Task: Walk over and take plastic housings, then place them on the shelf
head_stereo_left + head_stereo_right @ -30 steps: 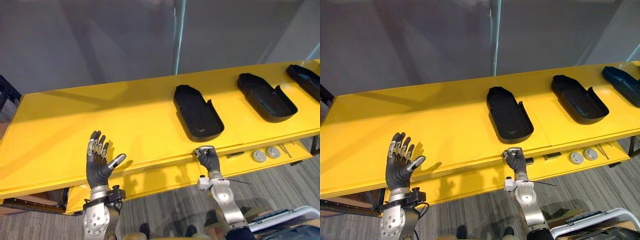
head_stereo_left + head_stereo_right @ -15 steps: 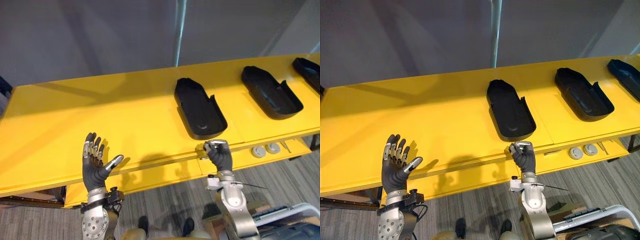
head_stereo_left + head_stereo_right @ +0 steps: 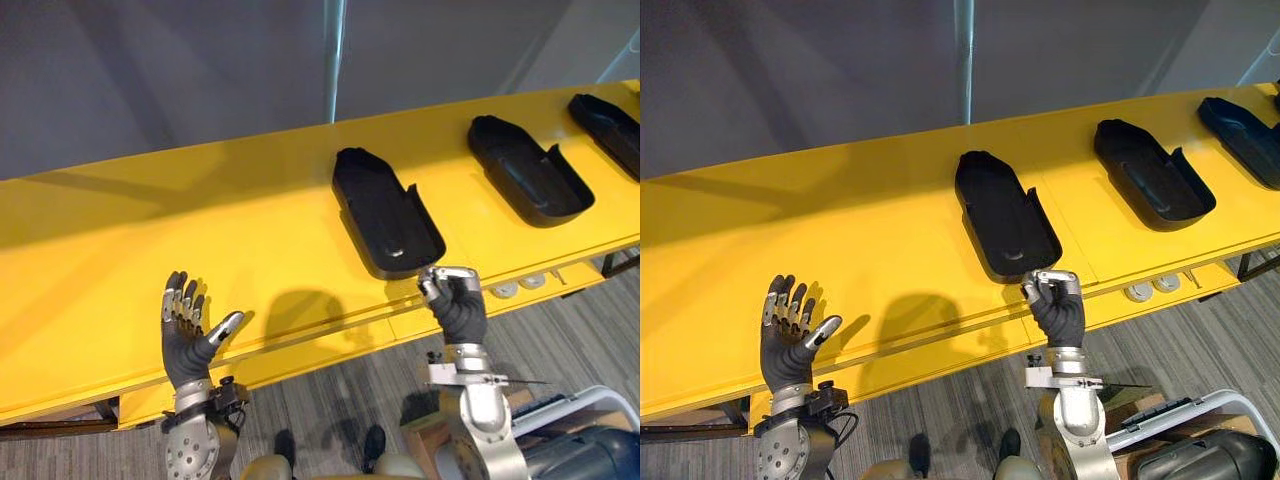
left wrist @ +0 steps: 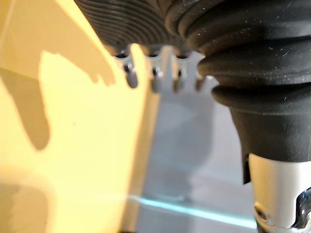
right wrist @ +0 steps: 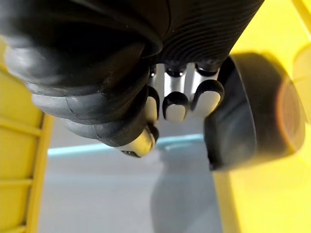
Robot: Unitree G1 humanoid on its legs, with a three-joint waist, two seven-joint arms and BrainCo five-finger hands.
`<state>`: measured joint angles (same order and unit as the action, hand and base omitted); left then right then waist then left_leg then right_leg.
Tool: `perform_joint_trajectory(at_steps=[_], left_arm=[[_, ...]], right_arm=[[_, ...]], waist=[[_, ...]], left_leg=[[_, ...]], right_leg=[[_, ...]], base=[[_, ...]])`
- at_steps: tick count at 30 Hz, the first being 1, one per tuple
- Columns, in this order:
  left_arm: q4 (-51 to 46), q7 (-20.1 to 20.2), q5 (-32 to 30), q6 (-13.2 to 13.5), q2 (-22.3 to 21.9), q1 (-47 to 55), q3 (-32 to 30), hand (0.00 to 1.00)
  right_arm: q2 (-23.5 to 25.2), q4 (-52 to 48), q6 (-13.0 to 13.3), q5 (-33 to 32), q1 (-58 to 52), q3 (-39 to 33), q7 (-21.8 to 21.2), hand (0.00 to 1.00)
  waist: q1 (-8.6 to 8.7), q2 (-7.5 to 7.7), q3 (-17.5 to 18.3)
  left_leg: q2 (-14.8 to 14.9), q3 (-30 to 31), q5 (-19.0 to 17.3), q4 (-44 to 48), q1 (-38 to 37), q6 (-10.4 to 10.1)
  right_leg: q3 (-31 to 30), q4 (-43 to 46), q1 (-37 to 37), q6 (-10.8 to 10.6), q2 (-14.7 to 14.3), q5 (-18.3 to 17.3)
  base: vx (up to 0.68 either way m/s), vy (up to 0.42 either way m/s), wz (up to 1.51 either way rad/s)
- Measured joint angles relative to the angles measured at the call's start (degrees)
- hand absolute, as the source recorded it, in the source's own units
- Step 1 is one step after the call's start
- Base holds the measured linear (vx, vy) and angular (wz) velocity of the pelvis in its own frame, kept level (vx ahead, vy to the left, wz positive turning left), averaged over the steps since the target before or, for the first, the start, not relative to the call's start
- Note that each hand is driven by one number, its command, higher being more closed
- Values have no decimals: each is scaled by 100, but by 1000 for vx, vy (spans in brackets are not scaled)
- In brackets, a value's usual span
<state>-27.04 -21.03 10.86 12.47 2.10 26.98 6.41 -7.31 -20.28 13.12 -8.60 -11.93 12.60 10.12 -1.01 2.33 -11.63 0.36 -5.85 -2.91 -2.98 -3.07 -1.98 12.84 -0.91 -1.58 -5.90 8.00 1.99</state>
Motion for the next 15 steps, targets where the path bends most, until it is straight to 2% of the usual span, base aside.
perform_joint_trajectory(at_steps=[1,2,5,9,13,15], left_arm=[[0,7,0,0,5,-2,3,0],[0,31,-1,0,48,-2,8,0],[1,81,-2,-1,172,-3,56,0],[1,158,-10,-1,202,1,105,0],[2,174,-14,-1,203,-5,105,0],[2,210,-15,-1,203,-8,106,0]], right_arm=[[-2,161,0,-1,99,-1,7,100],[-8,734,0,10,443,0,99,100],[-20,1255,-1,50,778,-4,198,100],[-93,1690,-5,241,1146,0,365,100],[-105,1965,-96,270,1356,10,357,100],[-105,2144,-243,278,1430,15,357,100]], waist=[[0,-4,-2],[-33,-18,4],[-134,-80,22],[-154,-256,126],[-170,-271,135],[-172,-271,135]], left_leg=[[-1,23,0,15,-1,0],[-2,72,-1,50,4,-1],[-4,92,4,55,14,0],[-19,260,25,55,11,8],[-36,349,60,52,19,8],[-55,366,72,52,17,16]], right_leg=[[12,0,-22,0,2,0],[62,1,-58,0,6,0],[91,1,-63,0,9,0],[257,-3,-161,0,26,0],[303,-4,-183,0,38,0],[313,-4,-195,0,58,0]], base=[[-38,-3,15],[-45,-5,13],[-52,-10,7],[-21,-4,19],[-30,-2,8],[-30,5,4]])
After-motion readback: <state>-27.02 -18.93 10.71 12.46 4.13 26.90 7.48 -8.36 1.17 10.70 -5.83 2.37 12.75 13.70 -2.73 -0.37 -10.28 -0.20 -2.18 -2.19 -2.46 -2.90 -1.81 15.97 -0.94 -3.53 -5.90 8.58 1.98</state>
